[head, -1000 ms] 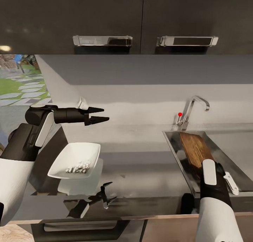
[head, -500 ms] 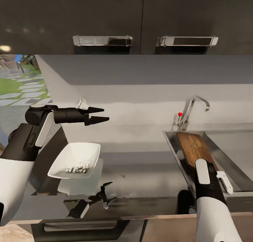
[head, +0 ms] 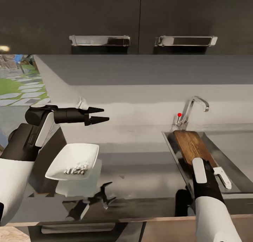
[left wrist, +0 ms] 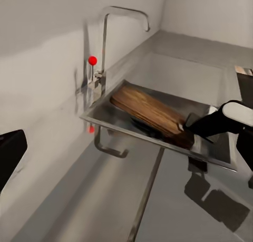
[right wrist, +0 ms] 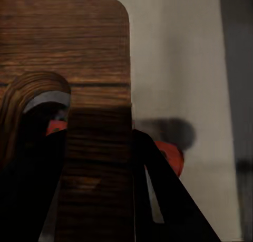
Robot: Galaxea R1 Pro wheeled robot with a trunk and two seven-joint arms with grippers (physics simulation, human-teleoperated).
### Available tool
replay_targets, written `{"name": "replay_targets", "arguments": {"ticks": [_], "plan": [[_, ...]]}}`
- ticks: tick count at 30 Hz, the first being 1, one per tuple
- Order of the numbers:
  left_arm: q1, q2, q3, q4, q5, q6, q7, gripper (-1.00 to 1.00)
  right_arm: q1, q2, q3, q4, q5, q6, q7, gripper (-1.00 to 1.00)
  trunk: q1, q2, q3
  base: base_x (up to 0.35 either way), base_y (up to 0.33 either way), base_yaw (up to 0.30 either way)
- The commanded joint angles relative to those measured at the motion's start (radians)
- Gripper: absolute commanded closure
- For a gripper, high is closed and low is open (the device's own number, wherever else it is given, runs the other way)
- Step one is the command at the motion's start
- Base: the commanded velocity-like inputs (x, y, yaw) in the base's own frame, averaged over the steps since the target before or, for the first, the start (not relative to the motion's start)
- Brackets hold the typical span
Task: In the kitchen, take the Vidalia onion out of the sink, dice it on the chopping board with the paring knife, put the diced onion into the bowl on the countertop, then place both the paring knife and the chopping board into the sink.
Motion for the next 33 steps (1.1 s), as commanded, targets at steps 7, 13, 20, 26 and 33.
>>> {"name": "replay_targets", "arguments": {"ticks": [7, 13, 20, 26, 33], "plan": [[-0.001, 0.001, -0.002, 0.0, 0.006, 0.007, 0.001, -1.0, -0.001, 0.0, 0.002, -0.002, 0.02, 0.01, -0.003, 1.0, 0.0, -0.001, -0.001, 0.091, -0.116, 0.0], [-0.001, 0.001, -0.001, 0.0, 0.006, 0.007, 0.001, -1.0, -0.001, 0.0, 0.004, 0.0, 0.027, 0.009, -0.004, 1.0, 0.0, -0.001, -0.001, 0.007, -0.009, 0.0], [-0.001, 0.001, -0.002, 0.0, 0.006, 0.007, 0.001, -1.0, -0.001, -0.001, 0.004, 0.019, 0.033, 0.01, -0.006, 1.0, 0.0, -0.001, -0.001, 0.0, 0.0, 0.0], [-0.001, 0.001, -0.002, 0.0, 0.006, 0.007, 0.001, -1.0, -0.001, -0.006, 0.003, 0.055, 0.033, 0.008, -0.005, 1.0, 0.0, -0.001, -0.001, 0.0, 0.0, 0.0], [-0.001, 0.001, -0.002, 0.001, 0.006, 0.007, 0.001, -1.0, -0.001, -0.037, 0.003, 0.101, 0.033, -0.017, -0.004, 1.0, 0.0, -0.001, -0.001, 0.0, 0.0, 0.0]]}}
